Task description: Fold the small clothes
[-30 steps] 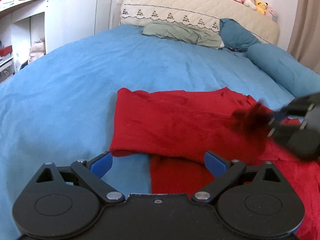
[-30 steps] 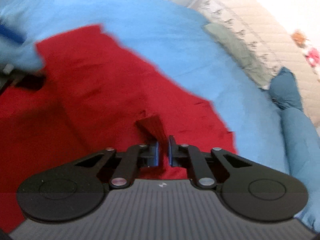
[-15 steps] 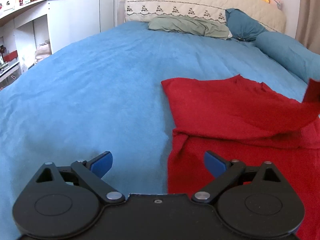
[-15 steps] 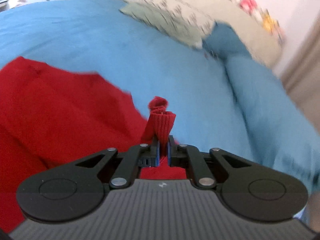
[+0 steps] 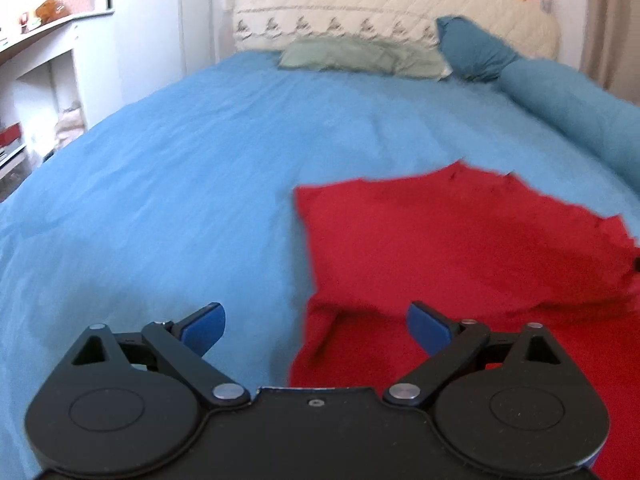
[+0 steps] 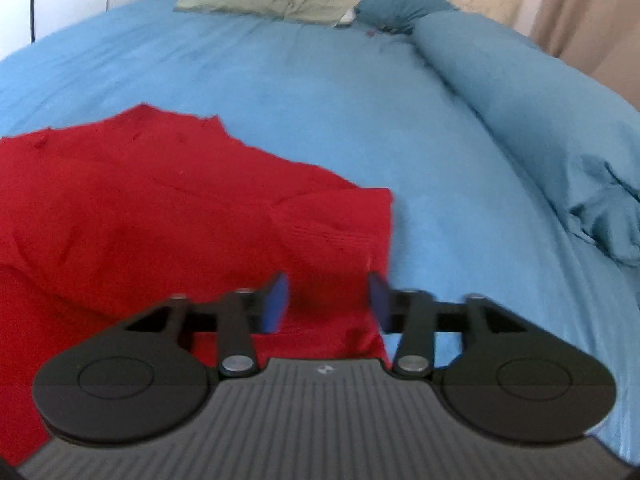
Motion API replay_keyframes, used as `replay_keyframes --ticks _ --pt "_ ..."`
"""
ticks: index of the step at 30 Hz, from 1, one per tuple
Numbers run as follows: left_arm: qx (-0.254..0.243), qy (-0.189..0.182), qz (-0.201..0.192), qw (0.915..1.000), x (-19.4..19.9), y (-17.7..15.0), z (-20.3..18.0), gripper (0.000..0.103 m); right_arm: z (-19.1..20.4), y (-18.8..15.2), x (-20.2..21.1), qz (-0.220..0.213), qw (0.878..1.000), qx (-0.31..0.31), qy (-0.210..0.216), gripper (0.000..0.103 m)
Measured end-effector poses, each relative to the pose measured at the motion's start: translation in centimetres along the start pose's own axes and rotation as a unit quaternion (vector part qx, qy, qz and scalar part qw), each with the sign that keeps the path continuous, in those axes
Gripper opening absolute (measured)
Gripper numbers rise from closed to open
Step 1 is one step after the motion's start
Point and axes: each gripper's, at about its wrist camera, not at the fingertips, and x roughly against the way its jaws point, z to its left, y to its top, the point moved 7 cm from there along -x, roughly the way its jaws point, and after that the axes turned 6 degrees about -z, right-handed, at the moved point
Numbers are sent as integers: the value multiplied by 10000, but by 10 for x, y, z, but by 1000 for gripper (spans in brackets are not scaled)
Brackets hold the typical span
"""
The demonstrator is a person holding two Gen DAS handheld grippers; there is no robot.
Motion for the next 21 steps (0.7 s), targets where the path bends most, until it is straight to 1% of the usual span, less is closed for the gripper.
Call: replay_keyframes --ticks 2,4,6,7,8,10,13,14,15,16,18,21 --pt "-112 -69 -58 9999 -1 9 -9 100 1 -2 9 -248 9997 1 55 81" --pt "-253 -131 -108 9995 -6 18 -21 100 4 -6 16 -447 9988 -50 201 82" --pt "-372 -271 -146 9988 -13 24 -34 99 10 -8 15 -484 9975 -165 496 82" --pt "-395 -383 -126 9984 -17 25 -39 99 14 -9 16 -520 9966 -198 606 82" --pt "-402 -566 -19 9976 -24 24 -46 100 18 -9 16 -580 9955 -210 719 82" --pt "-427 -680 145 9967 -36 18 -53 99 25 -11 11 -506 9952 -188 814 82" --pt "-589 -579 504 9953 -58 5 -58 98 22 -26 -2 -182 9971 -217 702 83" --pt "-550 -609 631 9946 -64 -1 -56 98 18 -30 -4 -173 9967 -325 725 86" --pt "-530 -633 670 9943 -67 -3 -56 99 13 -33 -5 -184 9954 -511 785 87" --pt "-529 -646 687 9941 -67 -3 -56 99 9 -35 -6 -175 9940 -679 838 87" --pt "-452 -652 816 9935 -66 -1 -55 99 5 -39 -4 -195 9928 -809 864 87" --pt "-377 -593 903 9934 -55 4 -53 99 3 -38 -1 -171 9941 -710 799 87"
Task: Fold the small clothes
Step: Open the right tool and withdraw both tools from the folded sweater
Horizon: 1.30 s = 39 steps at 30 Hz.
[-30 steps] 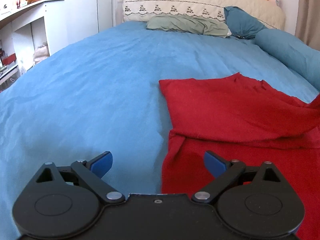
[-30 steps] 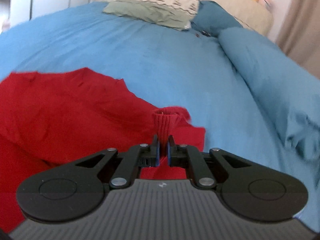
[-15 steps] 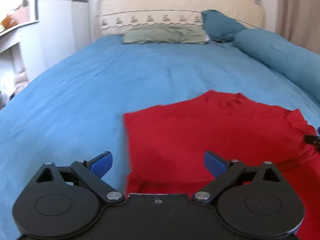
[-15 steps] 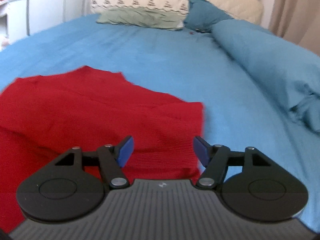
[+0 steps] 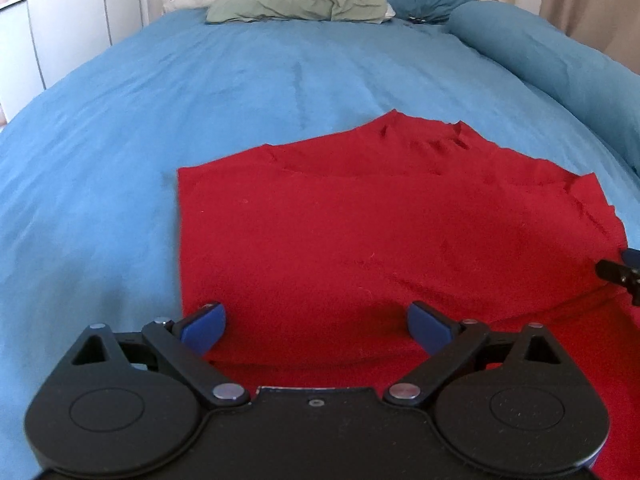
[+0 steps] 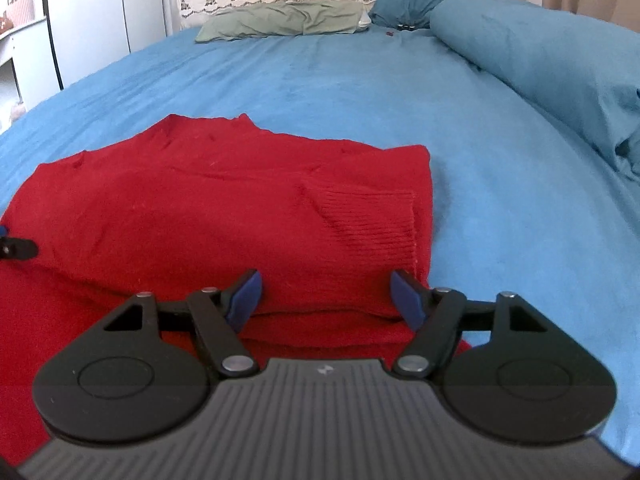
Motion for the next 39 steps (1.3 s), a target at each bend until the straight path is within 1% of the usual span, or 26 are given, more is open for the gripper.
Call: replay_keyframes --ticks 1,3,6,7,9,12,14,15,16,19,21,23,26,27,28,30,32,34,36,38,39 --pt "-3 39 -35 10000 6 2 0 99 1 3 5 15 10000 32 -51 88" --pt "-71 159 -132 9998 24 6 -1 99 -2 11 20 -109 9999 0 -127 90" --pt "-77 271 -366 9989 63 16 -4 100 -7 25 59 -483 9986 -210 111 95" --pt "-62 284 -484 9984 81 19 -6 100 -8 30 77 -621 9977 -213 145 96" --pt "-85 339 -673 9971 114 24 -12 101 -11 41 110 -814 9962 -227 224 102" --pt "-123 482 -989 9939 172 30 -22 103 -13 58 173 -1274 9911 -206 340 103" --pt "-139 493 -1196 9915 211 32 -27 103 -13 66 214 -1556 9873 -121 290 103" --pt "-129 516 -1333 9896 232 33 -30 103 -13 70 235 -1682 9852 -70 312 103" --pt "-109 528 -1458 9878 252 32 -33 103 -13 72 251 -1714 9847 -30 325 103" --pt "51 361 -1797 9831 312 25 -40 103 -14 78 299 -1765 9836 -16 367 103" --pt "270 152 -1815 9829 339 20 -42 103 -18 79 327 -1758 9838 -42 356 103" --pt "411 40 -1786 9831 359 12 -46 103 -22 77 350 -1793 9830 -90 389 103" --pt "405 59 -1769 9834 378 -7 -50 103 -26 68 377 -1687 9848 -122 399 103" --pt "412 60 -1724 9841 379 -15 -51 103 -27 64 385 -1644 9856 -108 390 103" --pt "441 42 -1649 9853 378 -24 -50 103 -27 56 391 -1587 9866 -88 359 103" --pt "591 -111 -1439 9878 372 -47 -46 103 -27 38 401 -1433 9893 -17 283 103" --pt "746 -180 -1165 9902 360 -73 -42 101 -26 16 401 -1217 9924 106 172 103" --pt "753 -147 -955 9925 350 -98 -36 101 -26 -8 398 -1010 9947 96 165 103" --pt "808 -144 -714 9941 339 -121 -29 100 -29 -34 391 -740 9970 -61 209 103" --pt "922 -116 -479 9945 325 -142 -20 96 -31 -58 380 -473 9982 -260 254 103" --pt "991 -125 -348 9944 317 -153 -16 96 -32 -69 375 -354 9984 -366 263 103"
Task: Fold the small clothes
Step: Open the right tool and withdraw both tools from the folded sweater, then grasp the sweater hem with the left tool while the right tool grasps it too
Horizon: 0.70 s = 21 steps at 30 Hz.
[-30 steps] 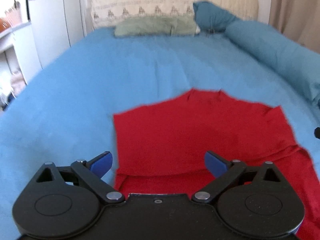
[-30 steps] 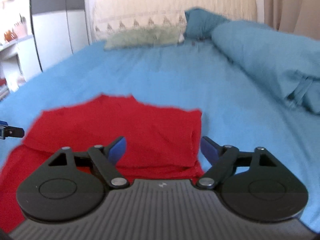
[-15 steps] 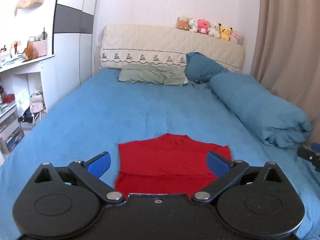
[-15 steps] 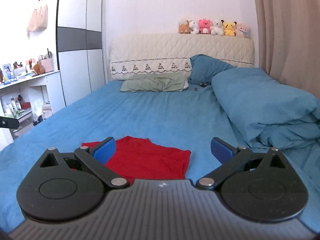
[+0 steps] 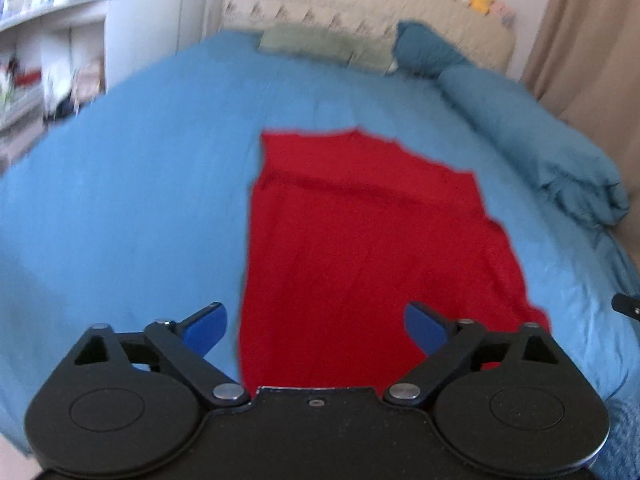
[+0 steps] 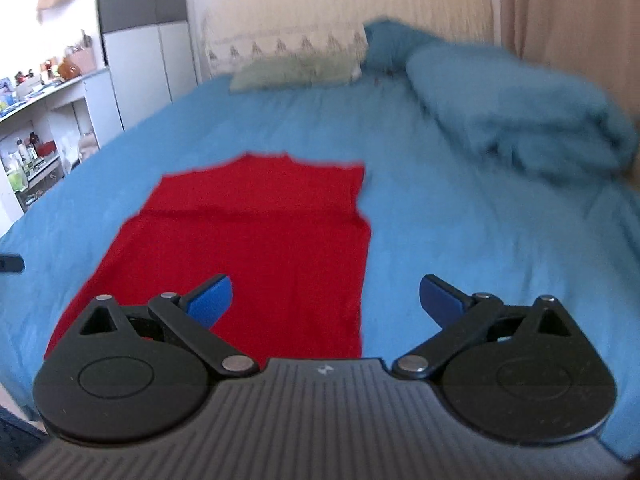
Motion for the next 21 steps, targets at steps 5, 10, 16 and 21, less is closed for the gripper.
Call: replay_keyframes --ticks 5,10,16,21 --pt "423 217 496 9976 -35 -41 27 85 -2 -53 -23 459 9987 -129 -171 103" --pt "429 305 844 9950 -57 -63 33 76 -7 -94 -42 833 9946 -491 -373 103" --pt "89 486 809 9955 -61 -71 27 71 -11 -126 -54 1253 9897 -530 -442 103" --pt "49 519 797 9955 -60 -73 26 55 -13 -132 -60 1415 9859 -819 -352 103"
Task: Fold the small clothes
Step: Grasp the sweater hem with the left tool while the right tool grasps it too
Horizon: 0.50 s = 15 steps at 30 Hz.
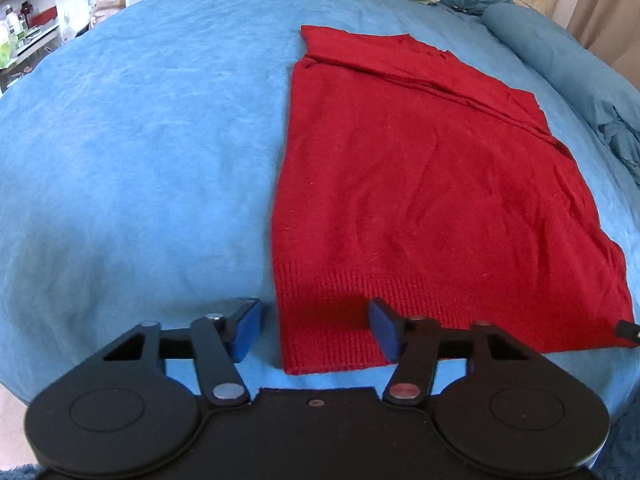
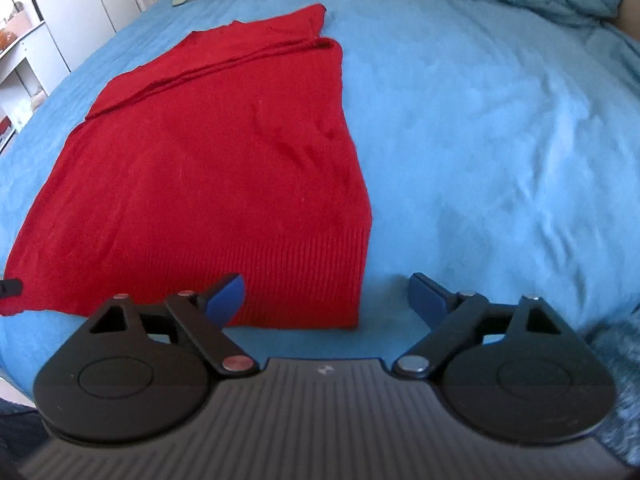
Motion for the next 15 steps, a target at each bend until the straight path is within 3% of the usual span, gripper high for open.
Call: replay_keyframes --ticks 1,3,6,11,15 --pt "-7 2 -5 10000 0 0 -2 53 -1 -2 -1 18 10000 -56 13 103" --pt "-93 -51 5 9999 0 -1 -9 35 -1 -2 -2 30 9999 -134 44 103" --pt "-200 -75 16 9998 1 -3 -15 23 -3 -1 -2 37 9997 -235 86 97" --pt "-137 -43 8 9999 2 -2 -14 10 2 1 1 99 9994 -229 236 82" --pt "-113 -62 9 9999 3 0 -14 7 6 1 -3 119 9995 -176 218 65"
